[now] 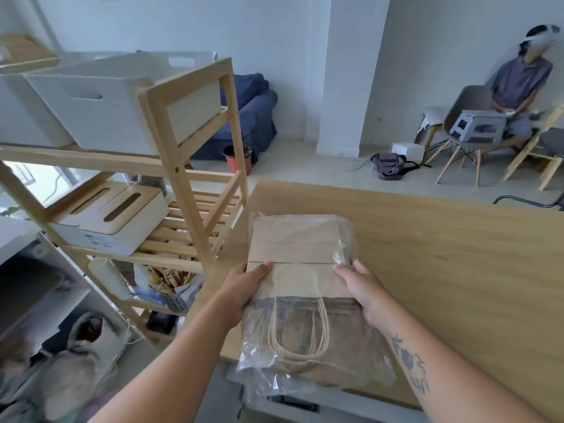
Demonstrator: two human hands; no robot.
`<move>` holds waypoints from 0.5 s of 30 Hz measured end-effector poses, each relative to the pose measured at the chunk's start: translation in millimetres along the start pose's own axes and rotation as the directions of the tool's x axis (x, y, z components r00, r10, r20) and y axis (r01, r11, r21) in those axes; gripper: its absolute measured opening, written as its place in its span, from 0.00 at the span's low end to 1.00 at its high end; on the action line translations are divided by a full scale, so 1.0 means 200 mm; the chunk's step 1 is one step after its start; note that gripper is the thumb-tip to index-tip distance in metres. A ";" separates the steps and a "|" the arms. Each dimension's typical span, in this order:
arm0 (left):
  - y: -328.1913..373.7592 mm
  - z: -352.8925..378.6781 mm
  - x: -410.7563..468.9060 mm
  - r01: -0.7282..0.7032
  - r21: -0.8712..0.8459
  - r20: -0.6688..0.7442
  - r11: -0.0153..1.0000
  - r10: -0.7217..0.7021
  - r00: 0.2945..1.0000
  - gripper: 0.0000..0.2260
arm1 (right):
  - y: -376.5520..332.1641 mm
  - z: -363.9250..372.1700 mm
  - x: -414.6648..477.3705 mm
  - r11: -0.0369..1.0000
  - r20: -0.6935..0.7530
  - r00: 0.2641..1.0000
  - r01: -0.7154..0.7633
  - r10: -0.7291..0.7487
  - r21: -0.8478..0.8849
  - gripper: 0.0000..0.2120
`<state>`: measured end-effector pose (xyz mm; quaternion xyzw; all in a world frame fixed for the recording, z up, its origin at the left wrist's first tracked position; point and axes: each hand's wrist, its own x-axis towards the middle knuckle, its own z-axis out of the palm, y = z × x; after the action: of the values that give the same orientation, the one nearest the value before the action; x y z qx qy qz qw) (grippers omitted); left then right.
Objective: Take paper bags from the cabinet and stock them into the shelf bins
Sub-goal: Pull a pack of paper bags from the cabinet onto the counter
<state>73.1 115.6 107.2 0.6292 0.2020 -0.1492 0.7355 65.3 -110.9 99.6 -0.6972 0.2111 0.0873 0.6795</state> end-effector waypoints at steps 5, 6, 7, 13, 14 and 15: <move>0.10 -0.02 0.37 -0.002 0.045 0.041 0.999 0.000 0.999 0.14 | -0.09 0.10 0.24 1.000 -0.072 0.997 -0.012 0.013 0.014 0.05; 0.13 -0.02 0.44 -0.006 0.048 0.057 0.999 0.003 0.998 0.15 | -0.10 0.10 0.28 1.000 -0.093 0.995 -0.017 0.019 0.017 0.04; 0.15 -0.01 0.51 -0.011 0.052 0.078 0.999 0.007 0.997 0.16 | -0.12 0.11 0.33 1.000 -0.106 0.994 -0.019 0.021 0.020 0.04; 0.29 0.08 0.76 -0.006 0.074 0.163 0.997 -0.006 0.987 0.13 | -0.23 0.11 0.55 0.999 -0.130 0.991 -0.022 0.028 0.048 0.09; 0.31 0.08 0.80 -0.013 0.077 0.167 0.997 0.000 0.986 0.13 | -0.26 0.11 0.58 0.999 -0.130 0.991 -0.023 0.029 0.046 0.12; 0.33 0.07 0.84 -0.017 0.081 0.172 0.997 0.003 0.985 0.14 | -0.27 0.12 0.61 0.999 -0.126 0.992 -0.023 0.029 0.046 0.13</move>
<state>252.0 117.6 84.7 0.6448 0.1282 -0.2075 0.7243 201.8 -109.3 97.3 -0.6834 0.2645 0.0472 0.6788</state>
